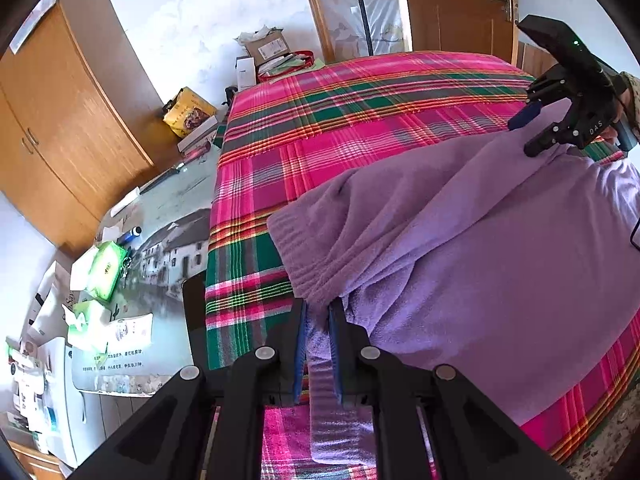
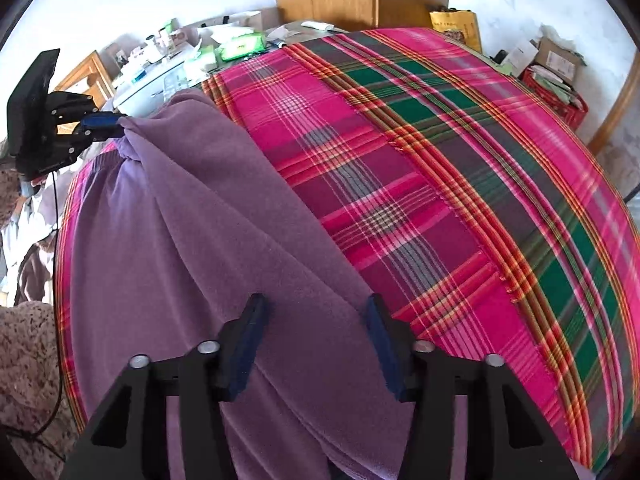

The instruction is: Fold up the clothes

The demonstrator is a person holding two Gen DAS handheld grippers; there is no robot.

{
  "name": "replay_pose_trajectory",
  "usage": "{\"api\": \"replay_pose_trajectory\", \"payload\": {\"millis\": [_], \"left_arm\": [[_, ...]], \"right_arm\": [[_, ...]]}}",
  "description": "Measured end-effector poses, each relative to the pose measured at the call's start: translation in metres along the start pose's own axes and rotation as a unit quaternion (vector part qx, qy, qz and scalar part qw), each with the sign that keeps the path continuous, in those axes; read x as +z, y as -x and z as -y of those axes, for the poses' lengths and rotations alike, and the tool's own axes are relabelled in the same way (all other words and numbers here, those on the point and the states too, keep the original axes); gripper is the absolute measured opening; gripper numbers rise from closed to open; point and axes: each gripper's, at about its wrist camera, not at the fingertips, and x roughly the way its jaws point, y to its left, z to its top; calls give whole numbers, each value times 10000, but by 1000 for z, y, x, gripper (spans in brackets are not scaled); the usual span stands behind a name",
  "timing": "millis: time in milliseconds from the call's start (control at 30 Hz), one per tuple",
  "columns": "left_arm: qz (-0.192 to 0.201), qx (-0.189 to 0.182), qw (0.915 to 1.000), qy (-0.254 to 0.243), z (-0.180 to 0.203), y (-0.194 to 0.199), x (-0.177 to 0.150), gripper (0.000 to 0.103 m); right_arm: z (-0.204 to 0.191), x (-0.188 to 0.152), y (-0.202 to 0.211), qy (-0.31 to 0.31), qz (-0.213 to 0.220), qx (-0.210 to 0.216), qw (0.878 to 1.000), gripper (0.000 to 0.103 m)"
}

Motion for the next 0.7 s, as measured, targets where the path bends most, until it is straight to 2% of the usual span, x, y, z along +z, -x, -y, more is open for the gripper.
{"api": "replay_pose_trajectory", "payload": {"millis": [67, 100, 133, 300, 567, 700], "left_arm": [[-7, 12, 10000, 12, 0, -1, 1, 11], [-3, 15, 10000, 13, 0, 0, 1, 11], [1, 18, 10000, 14, 0, 0, 1, 11], [-5, 31, 10000, 60, 0, 1, 1, 11], [94, 182, 9997, 94, 1, 7, 2, 11], [118, 191, 9996, 193, -1, 8, 1, 11]], "right_arm": [[-2, -2, 3, 8, 39, -131, 9999, 24], [-3, -4, 6, 21, 62, -186, 9998, 15], [-6, -6, 9, 56, 75, -242, 9997, 11], [-31, -18, 24, 344, 193, -587, 9975, 6], [-64, -38, 54, 339, 707, -1238, 9892, 4], [-92, -52, 71, 319, 1082, -1340, 9845, 3]]}}
